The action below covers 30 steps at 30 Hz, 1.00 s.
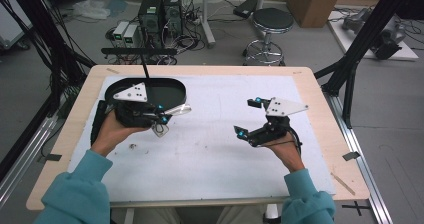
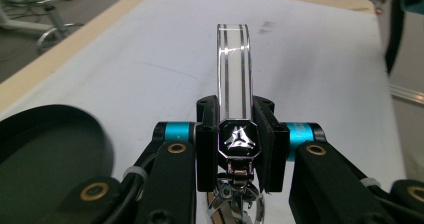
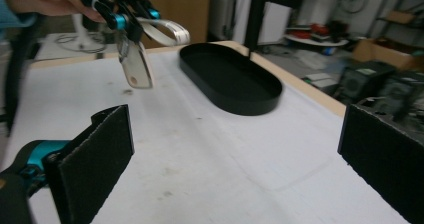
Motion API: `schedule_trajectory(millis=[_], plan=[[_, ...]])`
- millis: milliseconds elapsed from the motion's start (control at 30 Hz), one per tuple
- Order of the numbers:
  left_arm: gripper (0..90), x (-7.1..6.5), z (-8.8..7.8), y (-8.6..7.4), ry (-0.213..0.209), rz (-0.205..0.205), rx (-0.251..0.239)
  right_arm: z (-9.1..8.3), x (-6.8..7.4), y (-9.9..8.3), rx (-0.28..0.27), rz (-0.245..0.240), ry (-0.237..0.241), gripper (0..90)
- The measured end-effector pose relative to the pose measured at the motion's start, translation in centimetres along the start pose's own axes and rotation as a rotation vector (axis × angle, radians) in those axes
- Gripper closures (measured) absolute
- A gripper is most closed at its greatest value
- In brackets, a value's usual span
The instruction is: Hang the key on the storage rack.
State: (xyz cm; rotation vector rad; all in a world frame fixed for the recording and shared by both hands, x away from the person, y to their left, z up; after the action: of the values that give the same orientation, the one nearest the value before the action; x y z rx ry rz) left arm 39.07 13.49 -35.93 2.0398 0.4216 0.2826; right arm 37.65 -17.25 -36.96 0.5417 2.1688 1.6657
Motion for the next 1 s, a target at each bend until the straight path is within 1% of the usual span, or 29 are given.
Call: schedule_trajectory(millis=[67,100,133,167,200,233,267,367,400,467,533,567,633,700,767,867,933,1000], plan=[[74.2,0.6,-0.4,-0.1,0.027,-0.018,-0.018,-0.8,-0.4,-0.4,-0.015,0.017,-0.030,0.8],[74.2,1.0,-0.6,-0.1,0.034,-0.022,-0.027,-1.2,-0.7,-0.6,-0.030,0.015,-0.046,0.8],[74.2,1.3,-0.8,-0.2,0.051,-0.033,-0.036,-1.6,-0.8,-0.8,-0.041,0.024,-0.058,0.8],[74.2,1.7,-1.0,-0.3,0.065,-0.040,-0.042,-2.0,-1.0,-1.0,-0.052,0.023,-0.071,0.8],[74.2,2.0,-1.1,-0.3,0.065,-0.049,-0.051,-2.4,-1.1,-1.2,-0.059,0.036,-0.084,0.8],[74.2,2.4,-1.3,-0.4,0.077,-0.056,-0.058,-2.7,-1.2,-1.4,-0.068,0.033,-0.096,0.8],[74.2,2.7,-1.4,-0.5,0.090,-0.065,-0.064,-3.1,-1.3,-1.7,-0.072,0.044,-0.108,0.8],[74.2,3.7,-1.8,-0.6,0.117,-0.102,-0.098,-4.1,-1.6,-2.6,-0.099,0.051,-0.140,0.8],[74.2,4.0,-1.9,-0.7,0.123,-0.102,-0.108,-4.4,-1.7,-2.8,-0.104,0.060,-0.151,0.8],[74.2,4.5,-2.2,-0.7,0.148,-0.116,-0.130,-5.0,-1.8,-3.3,-0.128,0.073,-0.169,0.8],[74.2,5.1,-2.3,-0.7,0.157,-0.128,-0.150,-5.4,-2.0,-3.7,-0.138,0.076,-0.186,0.8],[74.2,5.3,-2.4,-0.7,0.162,-0.132,-0.155,-5.6,-2.0,-4.0,-0.139,0.074,-0.199,0.8],[74.3,5.7,-2.3,-0.5,0.173,-0.131,-0.149,-5.9,-2.0,-4.4,-0.151,0.074,-0.215,0.8],[74.2,6.0,-2.4,-0.2,0.186,-0.122,-0.151,-6.2,-2.1,-4.8,-0.163,0.084,-0.232,0.8],[74.2,6.4,-2.5,0.2,0.207,-0.108,-0.158,-6.5,-2.1,-5.1,-0.169,0.085,-0.262,0.8],[74.2,7.1,-2.6,0.7,0.222,-0.111,-0.172,-6.9,-2.1,-5.5,-0.189,0.077,-0.286,0.8],[74.2,7.6,-2.6,0.9,0.226,-0.121,-0.181,-7.0,-2.1,-5.8,-0.191,0.075,-0.301,0.8],[74.2,8.0,-2.5,1.0,0.238,-0.121,-0.182,-7.1,-2.2,-6.1,-0.205,0.087,-0.307,0.8]])
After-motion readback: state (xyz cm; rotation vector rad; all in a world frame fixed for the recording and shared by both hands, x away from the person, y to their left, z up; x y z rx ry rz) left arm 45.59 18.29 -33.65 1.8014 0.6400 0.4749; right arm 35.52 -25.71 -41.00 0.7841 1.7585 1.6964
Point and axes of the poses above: each handheld gripper's, and its own axes: z roughly forward along the jaws, y roughly out of its top, x roughly to its left, the point moved 7 cm from there along z, roughly forward along the jaws, and after that the axes turned 2 degrees about z, right-handed, at the moved point
